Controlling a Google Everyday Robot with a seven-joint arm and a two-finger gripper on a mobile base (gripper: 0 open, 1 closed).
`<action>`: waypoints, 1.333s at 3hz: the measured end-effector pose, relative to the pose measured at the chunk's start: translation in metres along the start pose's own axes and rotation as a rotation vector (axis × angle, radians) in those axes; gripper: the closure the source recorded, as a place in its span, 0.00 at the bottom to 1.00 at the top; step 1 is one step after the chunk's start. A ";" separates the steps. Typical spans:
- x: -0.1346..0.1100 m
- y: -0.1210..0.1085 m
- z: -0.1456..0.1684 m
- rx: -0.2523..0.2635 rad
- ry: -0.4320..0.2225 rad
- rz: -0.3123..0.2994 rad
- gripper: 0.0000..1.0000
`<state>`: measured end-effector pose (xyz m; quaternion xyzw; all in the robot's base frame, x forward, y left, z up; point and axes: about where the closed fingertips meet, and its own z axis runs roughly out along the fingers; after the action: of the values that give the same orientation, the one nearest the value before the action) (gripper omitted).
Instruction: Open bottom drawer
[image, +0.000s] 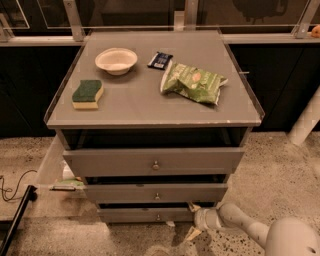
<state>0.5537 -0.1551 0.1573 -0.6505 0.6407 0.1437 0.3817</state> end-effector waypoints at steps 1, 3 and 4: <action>0.000 0.000 0.000 0.000 0.000 0.000 0.19; -0.004 -0.001 -0.003 -0.002 -0.003 0.000 0.66; -0.008 -0.003 -0.008 -0.002 -0.003 0.000 0.89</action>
Offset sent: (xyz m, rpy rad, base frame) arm 0.0000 0.0000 0.0000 0.0000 0.0000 0.0000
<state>0.5532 -0.1546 0.1689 -0.6508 0.6397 0.1454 0.3822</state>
